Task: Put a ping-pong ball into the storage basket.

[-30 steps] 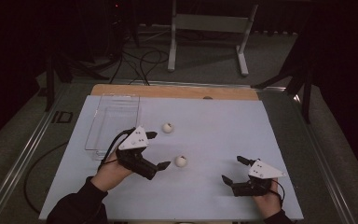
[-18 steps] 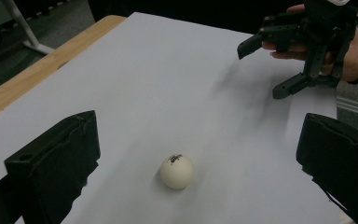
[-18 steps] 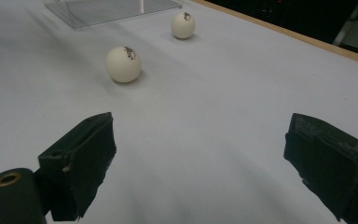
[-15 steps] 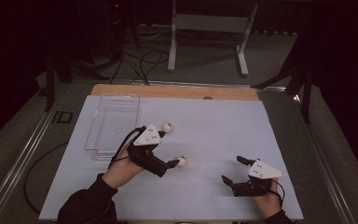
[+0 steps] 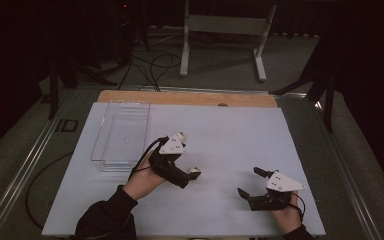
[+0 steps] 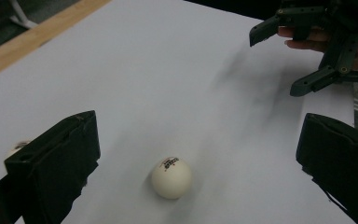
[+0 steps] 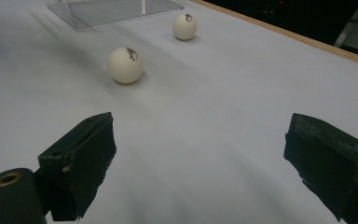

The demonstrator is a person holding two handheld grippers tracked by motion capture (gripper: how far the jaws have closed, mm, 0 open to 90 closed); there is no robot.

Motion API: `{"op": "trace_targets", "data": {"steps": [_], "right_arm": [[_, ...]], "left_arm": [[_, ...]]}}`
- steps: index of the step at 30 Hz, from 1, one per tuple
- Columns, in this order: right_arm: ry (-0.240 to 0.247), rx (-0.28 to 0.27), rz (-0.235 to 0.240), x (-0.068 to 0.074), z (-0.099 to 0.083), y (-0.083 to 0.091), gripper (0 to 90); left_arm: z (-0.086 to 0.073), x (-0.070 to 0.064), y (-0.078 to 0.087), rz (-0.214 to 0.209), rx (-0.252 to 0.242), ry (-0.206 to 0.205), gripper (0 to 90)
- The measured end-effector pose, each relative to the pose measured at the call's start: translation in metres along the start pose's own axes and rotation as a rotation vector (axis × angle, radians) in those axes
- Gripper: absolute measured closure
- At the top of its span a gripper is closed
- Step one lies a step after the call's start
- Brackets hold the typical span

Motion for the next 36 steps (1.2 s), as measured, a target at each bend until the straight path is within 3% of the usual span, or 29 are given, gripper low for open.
{"op": "trace_targets", "data": {"steps": [7, 12, 21, 36], "right_arm": [[0.0, 0.0, 0.002, 0.0, 0.0, 0.0, 8.6], [0.002, -0.005, 0.003, 0.0, 0.0, 0.0, 8.6], [0.001, -0.006, 0.006, 0.0, 0.001, 0.0, 8.6], [0.0, 0.003, 0.006, -0.001, -0.001, 0.0, 8.6]], "left_arm": [[-0.006, -0.001, -0.012, -0.001, 0.03, 0.001, 0.7], [-0.012, 0.001, -0.021, -0.01, 0.053, 0.059, 0.6], [-0.023, 0.004, -0.034, -0.026, 0.091, 0.105, 0.6], [-0.041, 0.003, -0.052, -0.017, 0.208, 0.088, 0.7]]}}
Point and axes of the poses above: each handheld gripper's, and its own axes: y roughly backward along the jaws, z roughly out of its top, x roughly to its left, the point moved 8 cm from there along -y, roughly forward along the jaws, and after that the axes turned 3 degrees about -y, right-handed, at the moved point
